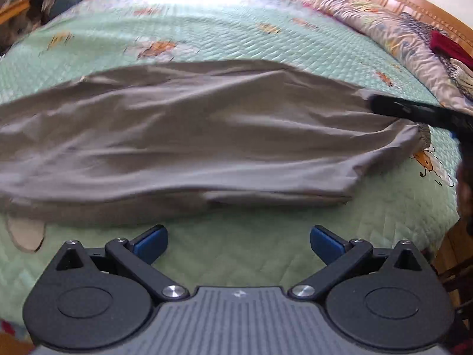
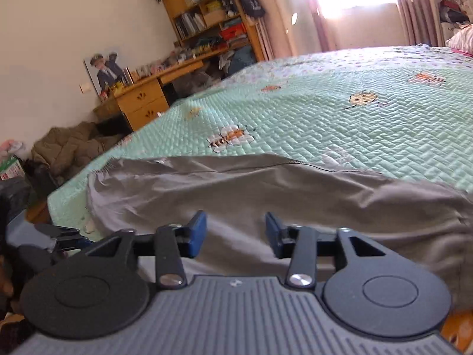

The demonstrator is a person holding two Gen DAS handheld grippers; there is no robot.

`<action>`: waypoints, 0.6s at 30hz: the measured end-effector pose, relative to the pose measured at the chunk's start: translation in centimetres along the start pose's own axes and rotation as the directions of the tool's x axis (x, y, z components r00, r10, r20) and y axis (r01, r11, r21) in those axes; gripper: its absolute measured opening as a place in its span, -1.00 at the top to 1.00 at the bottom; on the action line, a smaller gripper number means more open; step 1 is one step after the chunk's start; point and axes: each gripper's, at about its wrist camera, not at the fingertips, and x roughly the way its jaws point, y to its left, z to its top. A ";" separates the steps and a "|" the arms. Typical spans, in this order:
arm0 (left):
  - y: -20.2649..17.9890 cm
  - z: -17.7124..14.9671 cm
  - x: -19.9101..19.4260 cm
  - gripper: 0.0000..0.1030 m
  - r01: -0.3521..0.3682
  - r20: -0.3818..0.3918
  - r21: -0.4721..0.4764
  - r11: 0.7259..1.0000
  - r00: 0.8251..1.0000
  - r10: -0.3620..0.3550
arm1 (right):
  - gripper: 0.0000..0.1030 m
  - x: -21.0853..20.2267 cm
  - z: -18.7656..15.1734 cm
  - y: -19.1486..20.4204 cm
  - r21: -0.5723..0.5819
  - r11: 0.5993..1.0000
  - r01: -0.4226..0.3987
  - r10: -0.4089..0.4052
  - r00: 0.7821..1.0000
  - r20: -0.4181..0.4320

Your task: Fold clothes

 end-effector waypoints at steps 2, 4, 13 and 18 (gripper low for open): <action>-0.4 -0.1 0.4 -0.99 0.015 0.036 0.025 1.000 0.999 -0.016 | 0.00 1.4 0.2 -1.1 0.031 0.999 0.039 -0.038 0.999 -0.035; -0.4 -0.5 0.9 -0.99 0.048 0.060 0.050 0.998 0.997 -0.051 | 0.00 2.6 0.1 -2.5 0.077 0.994 0.084 -0.077 0.994 -0.080; 0.0 -0.7 0.6 -0.98 0.201 0.128 0.030 0.979 0.971 -0.203 | -0.01 3.5 -1.3 -3.7 0.101 0.992 0.073 -0.062 0.993 -0.104; -1.1 0.5 -0.8 -0.98 0.178 0.184 0.078 0.981 0.965 -0.189 | -0.01 3.4 -1.5 -4.0 0.122 0.991 0.059 -0.048 0.995 -0.093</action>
